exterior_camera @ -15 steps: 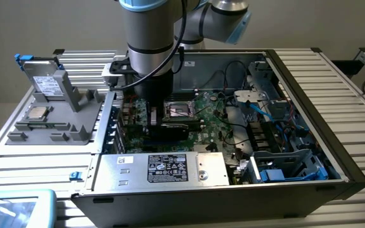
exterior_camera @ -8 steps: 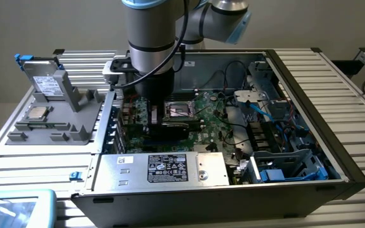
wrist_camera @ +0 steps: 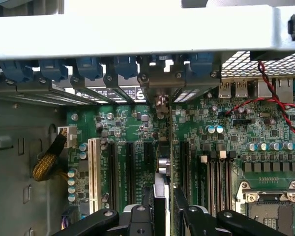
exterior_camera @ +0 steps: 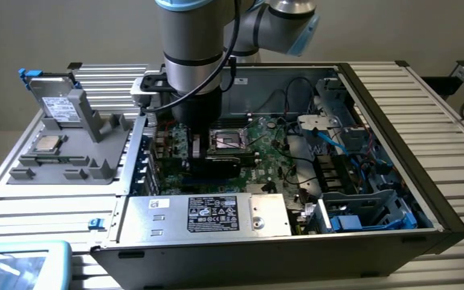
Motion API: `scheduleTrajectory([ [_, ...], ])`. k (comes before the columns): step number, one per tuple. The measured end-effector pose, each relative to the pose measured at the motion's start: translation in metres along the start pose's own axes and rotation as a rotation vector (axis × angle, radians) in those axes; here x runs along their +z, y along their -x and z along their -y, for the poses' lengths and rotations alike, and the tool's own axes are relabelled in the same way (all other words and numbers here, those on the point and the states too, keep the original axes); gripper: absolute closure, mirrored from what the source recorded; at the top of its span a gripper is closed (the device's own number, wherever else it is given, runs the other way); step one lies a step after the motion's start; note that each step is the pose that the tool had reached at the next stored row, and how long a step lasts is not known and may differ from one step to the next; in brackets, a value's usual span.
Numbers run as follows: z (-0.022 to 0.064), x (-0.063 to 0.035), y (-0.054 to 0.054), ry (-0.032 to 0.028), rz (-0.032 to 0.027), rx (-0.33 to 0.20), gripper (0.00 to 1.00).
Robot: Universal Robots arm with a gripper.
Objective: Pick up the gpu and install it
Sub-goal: 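Insert the gpu into the slot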
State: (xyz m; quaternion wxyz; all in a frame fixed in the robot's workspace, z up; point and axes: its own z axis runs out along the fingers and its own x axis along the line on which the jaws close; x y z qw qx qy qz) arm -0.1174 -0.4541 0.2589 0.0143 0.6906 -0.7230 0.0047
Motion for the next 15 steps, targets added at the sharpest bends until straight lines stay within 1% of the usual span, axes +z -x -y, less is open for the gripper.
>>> scheduleTrajectory([
  [2,0.0000,0.0000,-0.0001,-0.0001,0.0001,0.000,0.73],
  [5,0.0001,0.0000,-0.0003,0.0001,-0.0038,0.011,0.73],
  [9,0.0000,0.0002,-0.0003,0.0001,-0.0040,0.011,0.73],
  [12,-0.0011,0.0032,-0.0002,0.0001,-0.0040,0.011,0.73],
  [15,-0.0016,0.0033,-0.0001,0.0001,-0.0042,0.011,0.73],
])
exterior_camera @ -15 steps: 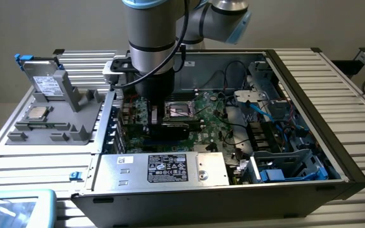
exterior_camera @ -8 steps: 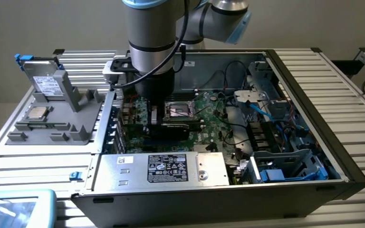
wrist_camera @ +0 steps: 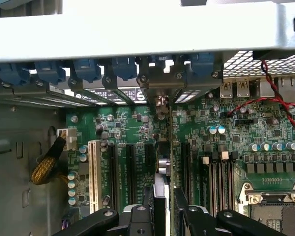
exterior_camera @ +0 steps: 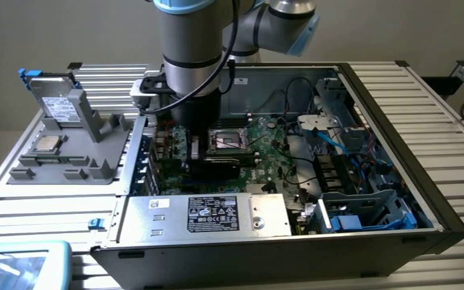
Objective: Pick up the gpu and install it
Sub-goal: 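Insert the gpu into the slot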
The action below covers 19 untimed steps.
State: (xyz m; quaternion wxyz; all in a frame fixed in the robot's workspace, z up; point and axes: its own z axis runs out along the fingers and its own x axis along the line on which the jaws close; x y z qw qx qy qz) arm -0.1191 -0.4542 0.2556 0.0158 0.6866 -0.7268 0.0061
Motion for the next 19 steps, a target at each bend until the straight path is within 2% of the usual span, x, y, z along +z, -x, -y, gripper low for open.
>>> scheduleTrajectory([
  [4,-0.0004,0.0002,0.0012,0.0041,0.0003,0.002,0.73],
  [10,0.0009,0.0020,0.0012,0.0056,-0.0014,0.003,0.73],
  [14,0.0011,0.0031,0.0014,0.0049,0.0000,0.002,0.73],
  [19,0.0006,0.0024,0.0014,0.0102,0.0004,0.002,0.73],
])
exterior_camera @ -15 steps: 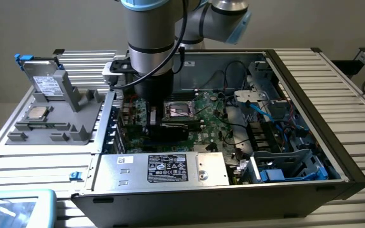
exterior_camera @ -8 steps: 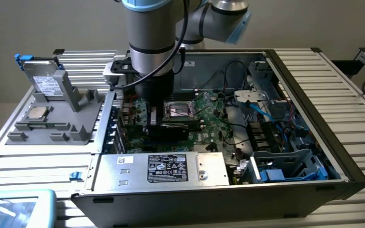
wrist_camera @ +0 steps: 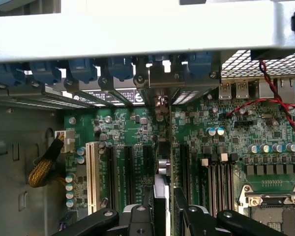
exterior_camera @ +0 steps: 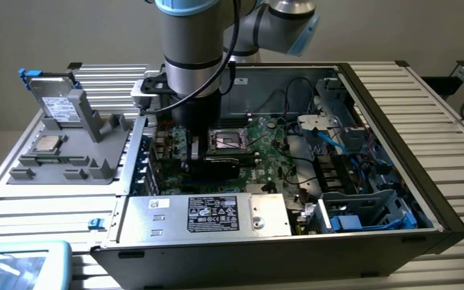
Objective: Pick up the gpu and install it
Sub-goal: 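Insert the gpu into the slot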
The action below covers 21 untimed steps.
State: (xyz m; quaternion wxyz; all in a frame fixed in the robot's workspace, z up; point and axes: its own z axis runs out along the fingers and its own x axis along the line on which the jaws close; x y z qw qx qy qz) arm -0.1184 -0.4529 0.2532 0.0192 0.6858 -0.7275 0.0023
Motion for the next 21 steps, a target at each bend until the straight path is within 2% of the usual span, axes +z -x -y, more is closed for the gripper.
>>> scheduleTrajectory([
  [3,-0.0001,-0.0007,-0.0001,0.0014,-0.0007,0.000,0.73],
  [8,0.0000,-0.0004,-0.0001,0.0108,-0.0013,0.000,0.73],
  [21,0.0000,0.0039,0.0001,0.0140,-0.0012,0.000,0.73],
])
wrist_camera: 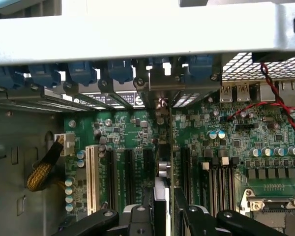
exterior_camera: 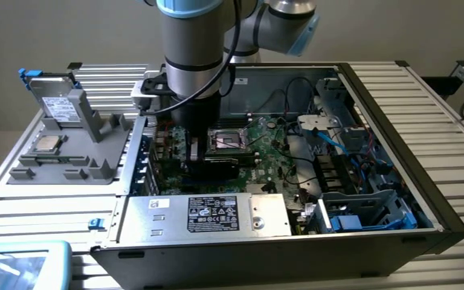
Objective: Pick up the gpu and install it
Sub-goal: 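Insert the gpu into the slot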
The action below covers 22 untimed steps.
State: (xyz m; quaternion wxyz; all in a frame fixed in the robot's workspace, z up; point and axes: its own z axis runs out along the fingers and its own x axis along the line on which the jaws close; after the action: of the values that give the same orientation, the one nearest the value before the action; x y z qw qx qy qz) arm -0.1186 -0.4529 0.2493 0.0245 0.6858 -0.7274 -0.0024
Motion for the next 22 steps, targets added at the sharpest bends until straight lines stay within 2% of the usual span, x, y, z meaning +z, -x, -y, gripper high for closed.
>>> scheduleTrajectory([
  [2,0.0001,0.0005,0.0000,0.0016,-0.0001,-0.001,0.73],
  [5,0.0002,0.0016,0.0000,0.0076,-0.0006,-0.002,0.73],
  [14,0.0003,0.0017,0.0000,0.0086,-0.0004,-0.002,0.73],
  [17,0.0018,-0.0023,0.0002,0.0180,0.0010,-0.003,0.73],
  [19,0.0026,-0.0060,-0.0003,0.0256,-0.0013,-0.003,0.73],
  [22,0.0054,-0.0080,-0.0011,0.0369,-0.0017,-0.003,0.73],
])
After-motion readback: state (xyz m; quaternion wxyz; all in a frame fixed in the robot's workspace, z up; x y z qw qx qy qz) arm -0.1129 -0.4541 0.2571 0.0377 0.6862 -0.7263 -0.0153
